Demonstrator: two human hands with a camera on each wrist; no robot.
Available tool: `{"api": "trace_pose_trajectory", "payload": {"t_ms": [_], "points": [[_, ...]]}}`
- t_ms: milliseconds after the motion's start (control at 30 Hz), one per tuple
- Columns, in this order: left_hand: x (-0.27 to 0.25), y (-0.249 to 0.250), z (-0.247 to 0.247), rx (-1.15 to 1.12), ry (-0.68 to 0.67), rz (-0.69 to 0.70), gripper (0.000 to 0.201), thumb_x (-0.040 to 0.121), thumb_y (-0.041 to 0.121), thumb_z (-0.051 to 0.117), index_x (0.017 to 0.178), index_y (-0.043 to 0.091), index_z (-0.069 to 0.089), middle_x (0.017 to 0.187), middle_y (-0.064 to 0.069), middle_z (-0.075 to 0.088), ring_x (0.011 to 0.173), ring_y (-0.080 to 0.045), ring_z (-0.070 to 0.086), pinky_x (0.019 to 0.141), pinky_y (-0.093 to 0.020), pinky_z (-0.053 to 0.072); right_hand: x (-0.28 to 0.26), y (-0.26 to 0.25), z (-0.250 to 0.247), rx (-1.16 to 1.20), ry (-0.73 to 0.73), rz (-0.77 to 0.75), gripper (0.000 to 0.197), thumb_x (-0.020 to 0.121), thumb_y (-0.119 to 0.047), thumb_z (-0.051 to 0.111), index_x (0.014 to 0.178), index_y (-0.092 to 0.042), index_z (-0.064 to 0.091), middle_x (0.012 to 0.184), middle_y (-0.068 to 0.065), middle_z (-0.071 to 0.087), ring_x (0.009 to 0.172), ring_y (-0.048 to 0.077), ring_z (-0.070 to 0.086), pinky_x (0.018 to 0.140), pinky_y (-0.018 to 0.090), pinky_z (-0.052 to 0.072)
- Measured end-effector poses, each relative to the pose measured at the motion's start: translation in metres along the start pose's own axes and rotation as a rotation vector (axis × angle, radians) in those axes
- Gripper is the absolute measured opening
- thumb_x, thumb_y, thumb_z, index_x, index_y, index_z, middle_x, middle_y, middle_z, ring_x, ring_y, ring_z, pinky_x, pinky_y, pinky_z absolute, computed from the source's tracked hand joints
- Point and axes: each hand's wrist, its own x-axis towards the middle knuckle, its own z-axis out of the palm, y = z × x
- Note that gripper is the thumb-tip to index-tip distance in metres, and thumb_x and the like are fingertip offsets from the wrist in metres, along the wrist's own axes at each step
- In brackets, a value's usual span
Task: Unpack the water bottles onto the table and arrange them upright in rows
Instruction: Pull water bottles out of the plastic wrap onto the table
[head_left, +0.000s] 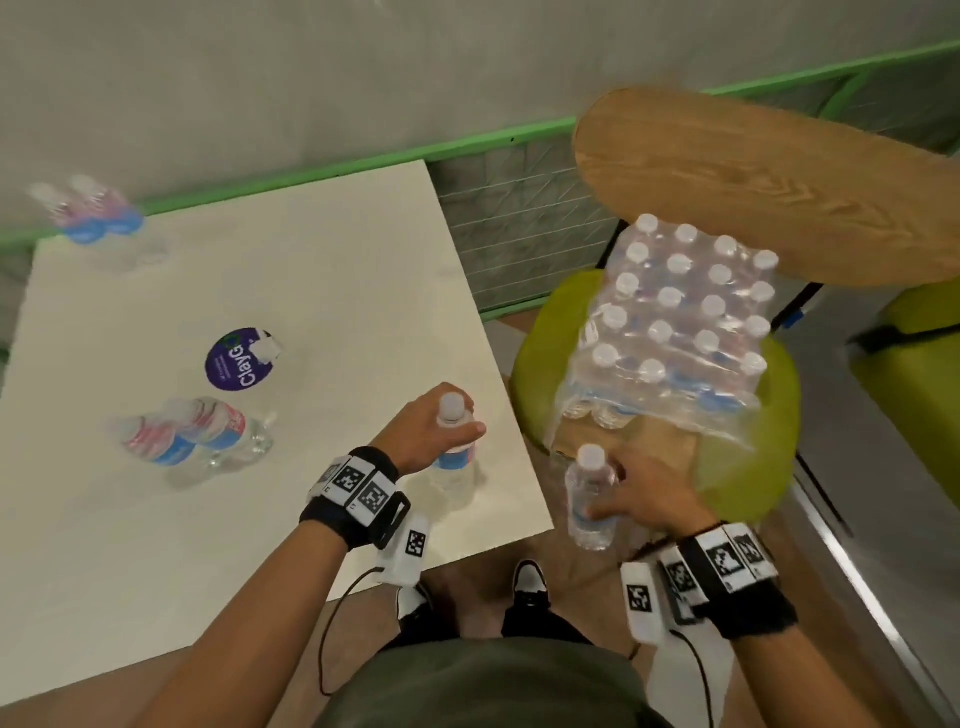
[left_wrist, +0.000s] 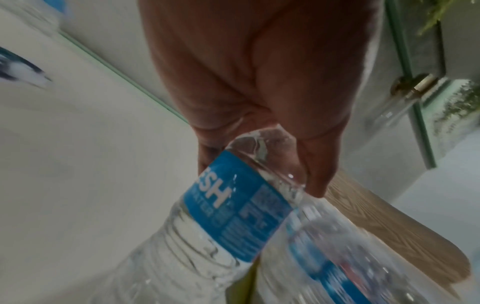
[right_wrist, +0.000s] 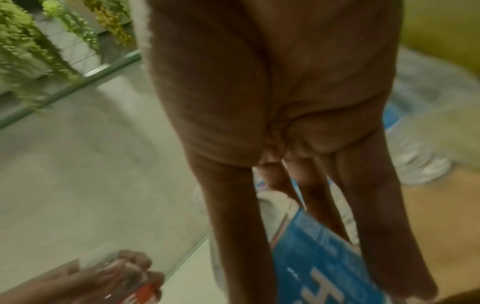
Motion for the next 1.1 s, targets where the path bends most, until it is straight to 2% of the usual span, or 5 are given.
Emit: {"api": "trace_pose_trajectory", "payload": {"t_ms": [100, 300, 600, 933, 1100], "points": [[-0.028, -0.024, -0.033, -0.047, 0.113, -0.036, 0.028, 0.077, 0.030, 0.072, 0.097, 0.018, 0.057, 0.100, -0.002, 0.063, 0.092, -0.019, 0.060, 0.083, -0.033, 0.046, 0.008, -0.049, 0.034, 0.022, -0.112, -0.150, 0.050, 0.058, -0.025, 0.086, 0.098, -0.020, 0.057, 0.086, -0.010, 0.063, 0.079, 0.004, 0.059, 0.068, 0.013, 0.046], [-0.100, -0.087, -0.093, -0.094, 0.391, -0.128, 0.034, 0.075, 0.031, 0.072, 0.102, 0.021, 0.055, 0.102, 0.008, 0.058, 0.091, -0.007, 0.054, 0.076, -0.016, 0.038, 0.039, -0.160, 0.117, 0.055, -0.196, -0.355, 0.061, 0.061, -0.026, 0.084, 0.114, -0.017, 0.056, 0.113, 0.002, 0.064, 0.099, 0.020, 0.062, 0.086, 0.034, 0.050], [-0.167, -0.181, -0.160, -0.202, 0.841, -0.284, 0.031, 0.077, 0.021, 0.074, 0.087, 0.039, 0.051, 0.109, -0.009, 0.059, 0.095, -0.022, 0.055, 0.086, -0.036, 0.044, 0.053, -0.281, 0.227, 0.210, -0.241, -0.389, 0.059, 0.066, -0.025, 0.083, 0.117, -0.010, 0.056, 0.116, 0.007, 0.065, 0.096, 0.019, 0.059, 0.078, 0.025, 0.042], [-0.165, -0.210, -0.176, -0.238, 0.904, -0.313, 0.047, 0.078, 0.023, 0.073, 0.118, 0.013, 0.050, 0.116, -0.006, 0.053, 0.102, -0.020, 0.052, 0.086, -0.028, 0.039, 0.058, -0.324, 0.274, 0.267, -0.137, -0.367, 0.055, 0.067, -0.023, 0.081, 0.113, -0.006, 0.057, 0.112, 0.011, 0.066, 0.104, 0.026, 0.062, 0.089, 0.036, 0.050], [-0.163, -0.213, -0.183, -0.150, 0.798, -0.308, 0.041, 0.078, 0.036, 0.071, 0.104, 0.011, 0.053, 0.097, -0.001, 0.054, 0.087, -0.022, 0.054, 0.075, -0.024, 0.042, 0.057, -0.329, 0.278, 0.223, -0.156, -0.473, 0.053, 0.066, -0.015, 0.080, 0.115, -0.012, 0.058, 0.113, 0.010, 0.066, 0.105, 0.028, 0.061, 0.093, 0.044, 0.050]]}}
